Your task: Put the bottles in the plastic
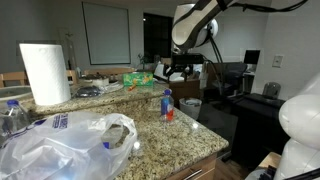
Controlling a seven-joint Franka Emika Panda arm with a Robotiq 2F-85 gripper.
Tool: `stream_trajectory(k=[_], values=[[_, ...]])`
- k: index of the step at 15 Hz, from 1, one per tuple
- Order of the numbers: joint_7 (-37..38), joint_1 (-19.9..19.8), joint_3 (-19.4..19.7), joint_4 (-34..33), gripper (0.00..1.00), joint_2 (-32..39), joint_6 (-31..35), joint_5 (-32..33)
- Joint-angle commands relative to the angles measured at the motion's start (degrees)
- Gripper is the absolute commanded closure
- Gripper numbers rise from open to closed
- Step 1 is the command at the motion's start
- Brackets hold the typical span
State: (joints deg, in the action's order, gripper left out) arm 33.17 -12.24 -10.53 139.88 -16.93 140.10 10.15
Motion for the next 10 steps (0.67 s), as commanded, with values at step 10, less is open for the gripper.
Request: stream_trajectory(k=[10], values=[[1.02, 7.51, 3.59, -2.07, 0.0, 6.38, 3.79, -5.58]])
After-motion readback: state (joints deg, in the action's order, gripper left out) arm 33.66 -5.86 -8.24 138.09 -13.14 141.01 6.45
